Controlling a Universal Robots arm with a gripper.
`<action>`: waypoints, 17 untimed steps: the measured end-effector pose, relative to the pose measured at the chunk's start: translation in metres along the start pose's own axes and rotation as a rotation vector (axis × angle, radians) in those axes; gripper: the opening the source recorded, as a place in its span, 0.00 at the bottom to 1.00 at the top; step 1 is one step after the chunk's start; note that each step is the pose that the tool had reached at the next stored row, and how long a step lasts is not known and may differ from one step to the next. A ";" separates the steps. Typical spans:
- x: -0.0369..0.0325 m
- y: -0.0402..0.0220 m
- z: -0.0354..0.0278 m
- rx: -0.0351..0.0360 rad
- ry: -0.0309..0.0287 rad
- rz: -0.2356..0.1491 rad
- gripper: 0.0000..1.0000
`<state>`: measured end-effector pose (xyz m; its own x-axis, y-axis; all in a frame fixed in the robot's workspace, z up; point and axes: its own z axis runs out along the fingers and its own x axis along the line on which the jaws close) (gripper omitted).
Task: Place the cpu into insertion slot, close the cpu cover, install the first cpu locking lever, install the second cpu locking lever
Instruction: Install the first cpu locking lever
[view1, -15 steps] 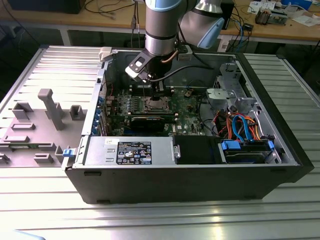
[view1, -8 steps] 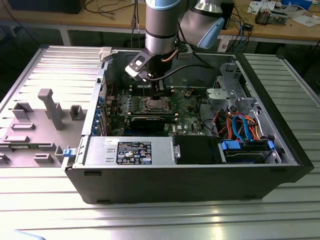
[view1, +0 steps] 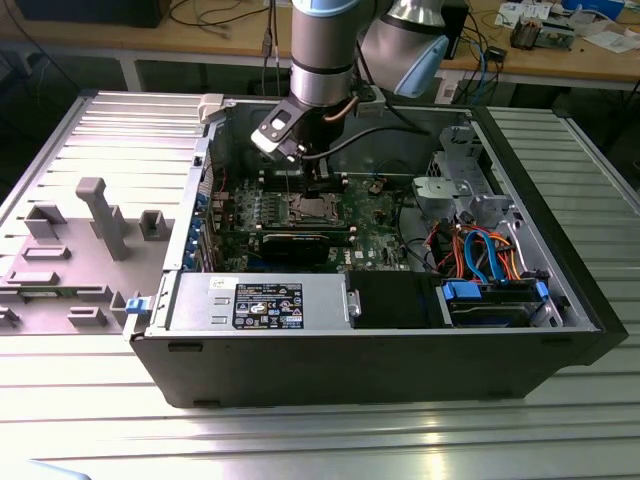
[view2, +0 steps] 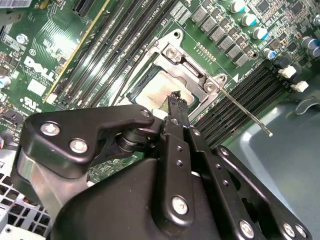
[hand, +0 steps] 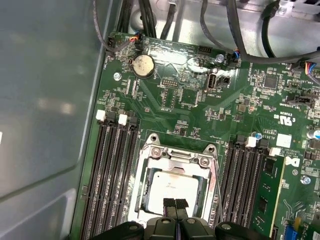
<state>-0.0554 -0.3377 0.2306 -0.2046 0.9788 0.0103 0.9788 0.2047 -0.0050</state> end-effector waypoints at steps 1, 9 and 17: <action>0.0000 0.0000 0.0000 0.0002 -0.0002 -0.018 0.11; 0.0000 0.0000 0.0000 0.0008 -0.0004 -0.088 0.11; 0.0000 -0.0001 -0.0062 0.0012 -0.0006 -0.111 0.11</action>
<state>-0.0554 -0.3379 0.2368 -0.3120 0.9500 0.0103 0.9500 0.3121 -0.0050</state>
